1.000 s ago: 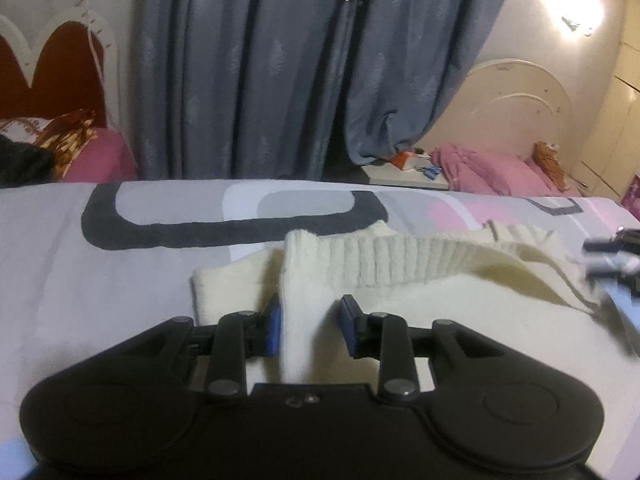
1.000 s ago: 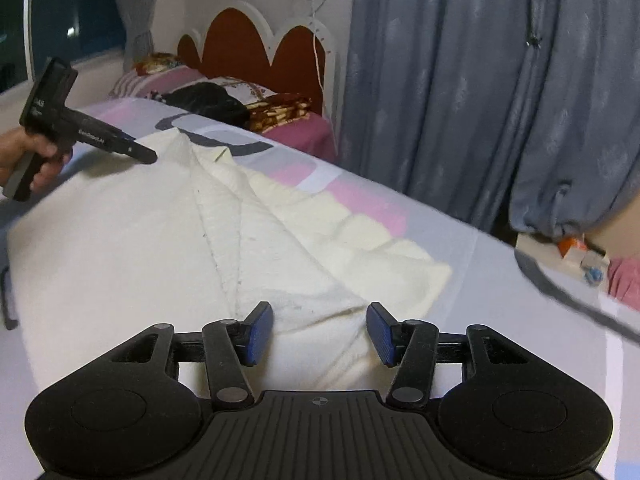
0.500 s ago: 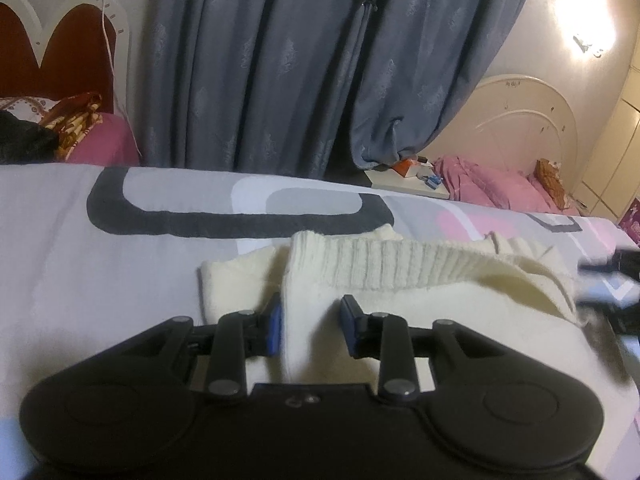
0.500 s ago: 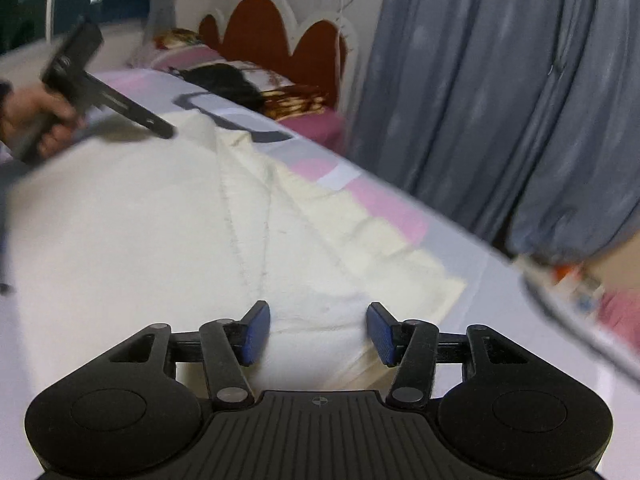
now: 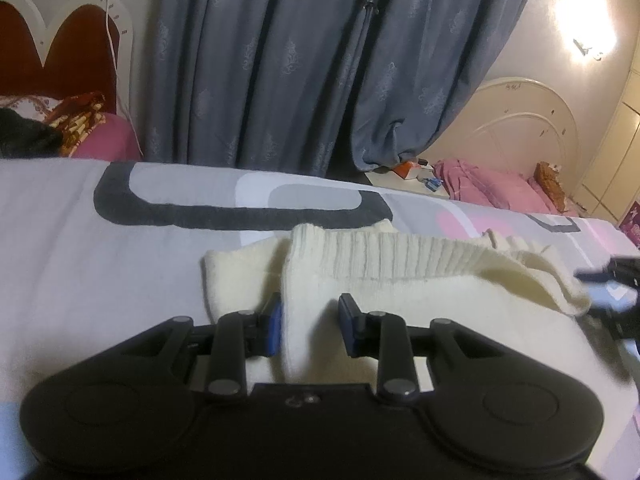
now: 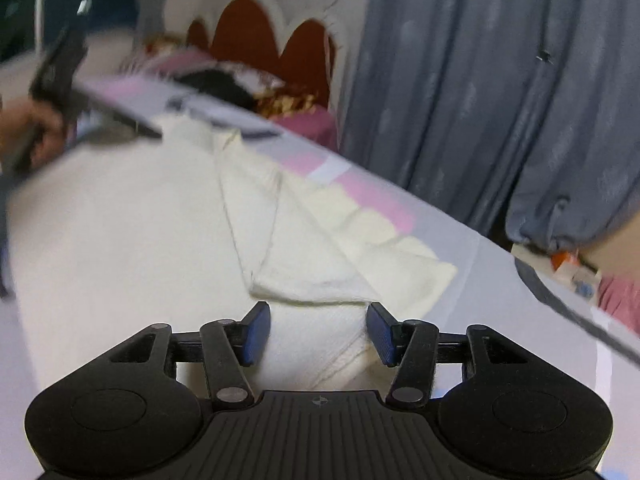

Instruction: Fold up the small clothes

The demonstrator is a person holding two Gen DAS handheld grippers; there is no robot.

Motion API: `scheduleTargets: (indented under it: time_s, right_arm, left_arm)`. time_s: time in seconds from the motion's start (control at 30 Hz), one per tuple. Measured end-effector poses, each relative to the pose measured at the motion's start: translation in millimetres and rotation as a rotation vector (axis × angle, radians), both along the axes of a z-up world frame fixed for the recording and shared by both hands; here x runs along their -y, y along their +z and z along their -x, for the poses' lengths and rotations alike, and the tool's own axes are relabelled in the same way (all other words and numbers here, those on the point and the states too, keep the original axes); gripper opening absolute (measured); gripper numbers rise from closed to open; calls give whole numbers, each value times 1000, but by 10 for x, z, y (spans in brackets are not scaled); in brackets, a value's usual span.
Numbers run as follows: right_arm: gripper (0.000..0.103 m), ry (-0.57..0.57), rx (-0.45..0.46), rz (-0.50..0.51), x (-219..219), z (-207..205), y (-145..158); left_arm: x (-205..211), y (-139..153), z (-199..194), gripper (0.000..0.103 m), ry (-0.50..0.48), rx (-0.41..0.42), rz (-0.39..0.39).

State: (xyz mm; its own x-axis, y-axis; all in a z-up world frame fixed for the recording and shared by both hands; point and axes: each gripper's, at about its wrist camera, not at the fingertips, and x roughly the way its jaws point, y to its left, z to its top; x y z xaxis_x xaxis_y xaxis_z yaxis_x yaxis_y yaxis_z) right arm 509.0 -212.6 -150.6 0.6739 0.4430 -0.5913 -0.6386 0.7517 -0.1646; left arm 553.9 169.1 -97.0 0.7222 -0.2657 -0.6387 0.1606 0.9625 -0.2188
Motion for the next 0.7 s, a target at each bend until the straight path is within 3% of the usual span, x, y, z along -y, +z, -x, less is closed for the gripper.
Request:
scheduleTargets:
  time_s: [0.03, 0.1, 0.17, 0.2, 0.3, 0.33, 0.4, 0.57, 0.63, 0.7]
  right_arm:
    - [52, -59, 3, -26, -14, -95, -8]
    - [52, -189, -55, -175, 98, -320, 1]
    - [29, -224, -123, -266, 163, -493, 2]
    - [27, -239, -135, -292, 175, -529, -14]
    - [18, -219, -176, -310, 157, -555, -44]
    - [17, -229, -181, -306, 150, -569, -63]
    - [5, -251, -210, -341, 175, -589, -97]
    - [1, -291, -109, -389, 295, -326, 236]
    - [1, -305, -70, -391, 328, -277, 275]
    - [1, -336, -117, -367, 328, -368, 169]
  left_arm:
    - [18, 13, 7, 26, -2, 11, -6]
    - [51, 30, 11, 26, -9, 23, -7]
    - [85, 28, -10, 26, -20, 14, -8]
    - [99, 25, -15, 26, -25, 12, -10]
    - [103, 3, -55, 25, -29, -1, -2]
    - [102, -4, -68, 17, -27, -5, 2]
    - [93, -14, -83, 3, -23, -6, 10]
    - [74, 98, 83, 3, 30, 124, 16]
    - [55, 45, 73, 3, 59, 109, 3]
    - [63, -86, -25, 3, 79, 41, -12]
